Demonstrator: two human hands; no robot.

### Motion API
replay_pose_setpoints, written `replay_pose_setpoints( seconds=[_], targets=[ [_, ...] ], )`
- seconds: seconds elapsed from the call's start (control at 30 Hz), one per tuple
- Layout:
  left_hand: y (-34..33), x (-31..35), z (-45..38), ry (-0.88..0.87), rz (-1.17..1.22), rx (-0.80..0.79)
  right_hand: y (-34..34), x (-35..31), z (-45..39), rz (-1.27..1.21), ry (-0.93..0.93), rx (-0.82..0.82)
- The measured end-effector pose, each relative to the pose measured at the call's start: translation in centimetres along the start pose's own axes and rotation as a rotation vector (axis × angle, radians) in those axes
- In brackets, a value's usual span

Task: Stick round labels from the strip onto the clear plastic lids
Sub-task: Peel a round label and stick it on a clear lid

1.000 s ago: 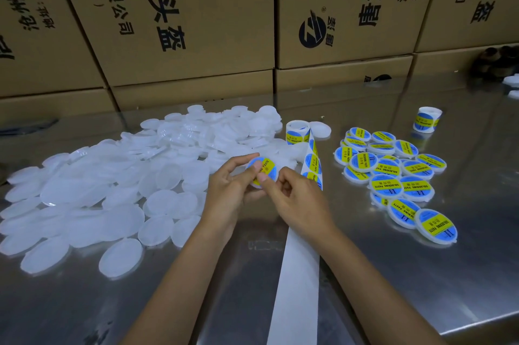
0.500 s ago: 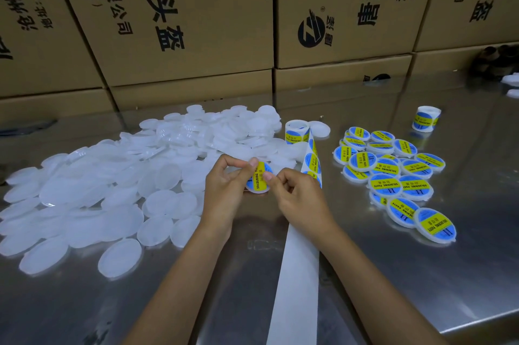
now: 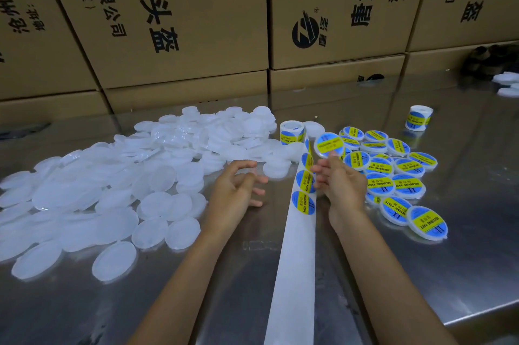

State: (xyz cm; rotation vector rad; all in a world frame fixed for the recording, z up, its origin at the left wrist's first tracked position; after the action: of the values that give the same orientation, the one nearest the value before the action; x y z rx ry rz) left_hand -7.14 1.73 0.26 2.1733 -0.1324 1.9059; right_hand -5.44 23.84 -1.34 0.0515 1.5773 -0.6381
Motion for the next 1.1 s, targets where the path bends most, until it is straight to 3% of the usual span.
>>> replay_pose_setpoints(
  seconds=[0.17, 0.33, 0.6, 0.73, 0.87, 1.0, 1.1],
  targets=[
    [0.6, -0.8, -0.4, -0.031, -0.126, 0.041, 1.0, 0.2, -0.3, -0.221, -0.078, 0.054],
    [0.7, -1.2, -0.6, -0.033, -0.242, 0.054, 0.9, 0.3, -0.5, -0.247, -0.117, 0.043],
    [-1.4, -0.3, -1.3, -0.145, -0.692, -0.023, -0.5, 0.6, -0.8, 0.199, -0.029, -0.012],
    [-2.5, -0.3, -2.3, -0.110, -0.863, -0.088, -0.7, 0.6, -1.1, 0.284, 0.000, -0.014],
    [-3.0, -0.4, -2.3, -0.107, -0.921, -0.065, -0.7, 0.5, -1.0, 0.373, 0.016, -0.047],
    [-2.2, 0.0, -2.0, -0.106, -0.858, 0.038, -2.1, 0.6, -0.8, 0.506, 0.035, -0.213],
    [-1.2, -1.1, -2.3, 0.054, -0.900, 0.038, -3.1, 1.1, -0.5, 0.651, 0.061, -0.354]
  ],
)
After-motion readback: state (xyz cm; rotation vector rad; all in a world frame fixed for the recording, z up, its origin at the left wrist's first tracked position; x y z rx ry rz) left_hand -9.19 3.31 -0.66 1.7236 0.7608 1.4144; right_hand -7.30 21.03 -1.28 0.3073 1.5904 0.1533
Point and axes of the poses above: each hand's wrist, its own z-axis away from the middle knuckle, its own y-axis out of the back of the hand, x = y × z, the point moved 7 cm from there along -z, towards the middle knuckle, and after that the axes turned 13 degrees about -x, right-handed, at the moved point
